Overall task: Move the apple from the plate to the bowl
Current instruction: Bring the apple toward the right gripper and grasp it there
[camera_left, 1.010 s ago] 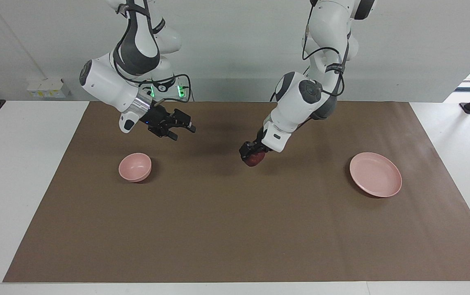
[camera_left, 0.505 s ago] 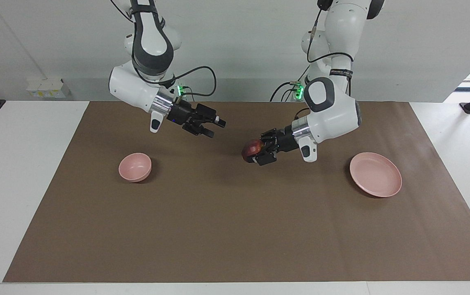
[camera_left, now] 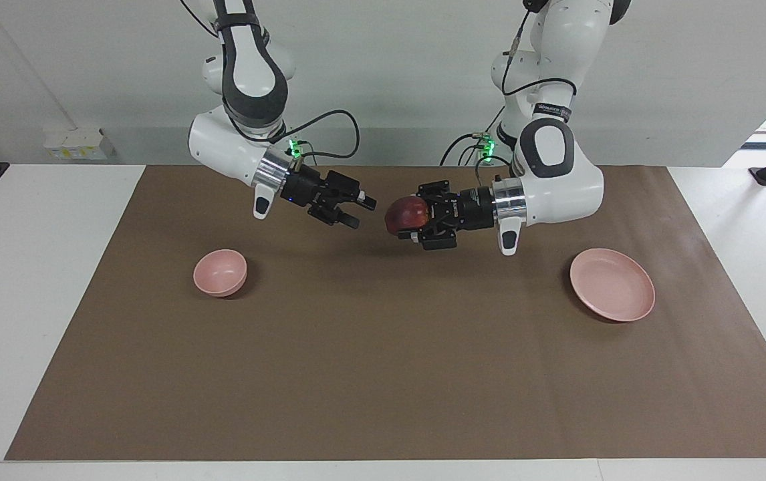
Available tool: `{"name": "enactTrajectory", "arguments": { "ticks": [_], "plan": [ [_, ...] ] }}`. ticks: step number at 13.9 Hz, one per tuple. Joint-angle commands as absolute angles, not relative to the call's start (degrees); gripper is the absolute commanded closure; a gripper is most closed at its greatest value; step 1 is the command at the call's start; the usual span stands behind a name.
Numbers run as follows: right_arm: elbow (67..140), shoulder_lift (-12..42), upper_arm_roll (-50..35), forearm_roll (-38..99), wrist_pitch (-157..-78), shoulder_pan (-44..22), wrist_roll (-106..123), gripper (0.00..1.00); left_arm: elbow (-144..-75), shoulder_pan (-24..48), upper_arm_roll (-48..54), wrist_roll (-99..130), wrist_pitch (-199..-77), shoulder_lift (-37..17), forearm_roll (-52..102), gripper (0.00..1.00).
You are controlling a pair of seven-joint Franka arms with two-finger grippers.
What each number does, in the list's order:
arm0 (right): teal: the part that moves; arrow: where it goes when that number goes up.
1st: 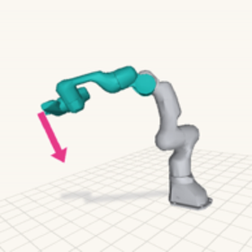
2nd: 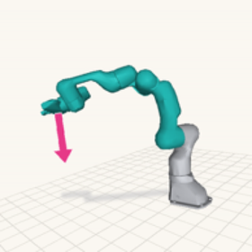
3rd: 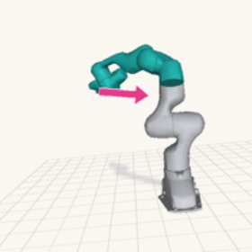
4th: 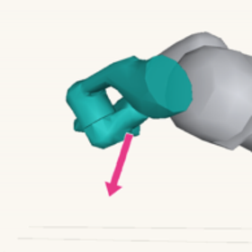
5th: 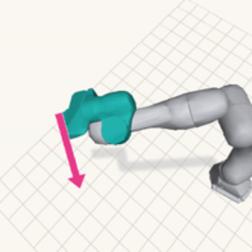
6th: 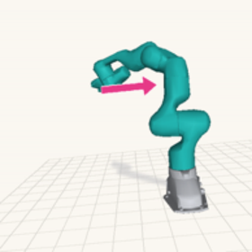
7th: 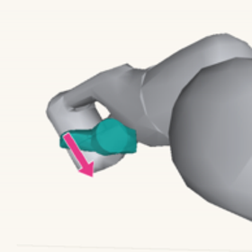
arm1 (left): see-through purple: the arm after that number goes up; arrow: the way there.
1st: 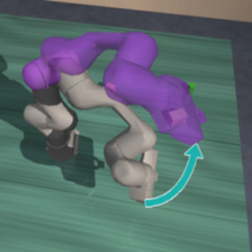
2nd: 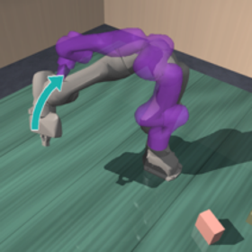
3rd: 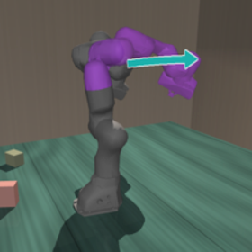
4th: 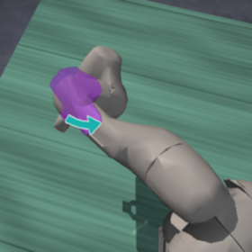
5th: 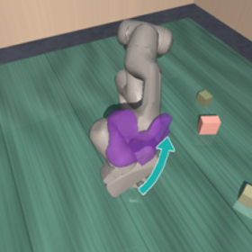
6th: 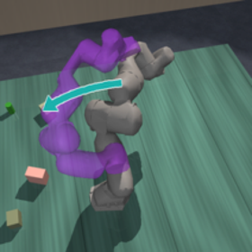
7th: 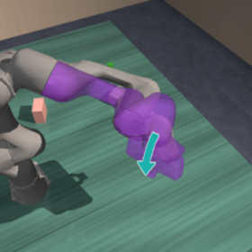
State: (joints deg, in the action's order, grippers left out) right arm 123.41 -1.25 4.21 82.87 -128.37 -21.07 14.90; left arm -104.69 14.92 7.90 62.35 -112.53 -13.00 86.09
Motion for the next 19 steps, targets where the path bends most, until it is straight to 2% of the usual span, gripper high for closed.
{"name": "enactTrajectory", "arguments": {
  "ticks": [1, 9, 13, 16, 19],
  "plan": [
    [122.7, -1.06, 4.13, 87.44, -129.64, -21.8, 13.45, 0.0, -108.63, 14.94, 9.05, 63.19, -113.11, -9.41, 89.64, 1.0],
    [120.32, -1.49, 4.04, 87.89, -130.25, -22.23, 5.54, 0.0, -110.83, 16.0, 9.67, 63.19, -113.38, -8.26, 90.26, 1.0],
    [120.76, -1.58, 4.04, 87.63, -136.74, -26.45, 5.63, 0.0, -110.92, 16.87, 10.19, 63.19, -114.69, -8.09, 92.54, 1.0],
    [120.94, -1.58, 4.04, 87.28, -136.23, -26.37, 5.45, 0.0, -110.83, 16.79, 13.18, 63.19, -119.79, -8.09, 93.96, 1.0],
    [120.76, -1.76, 4.13, 87.28, -133.78, -25.49, 3.79, 0.0, -110.74, 16.61, 13.18, 63.19, -119.45, -8.17, 93.96, 1.0]
  ]
}}
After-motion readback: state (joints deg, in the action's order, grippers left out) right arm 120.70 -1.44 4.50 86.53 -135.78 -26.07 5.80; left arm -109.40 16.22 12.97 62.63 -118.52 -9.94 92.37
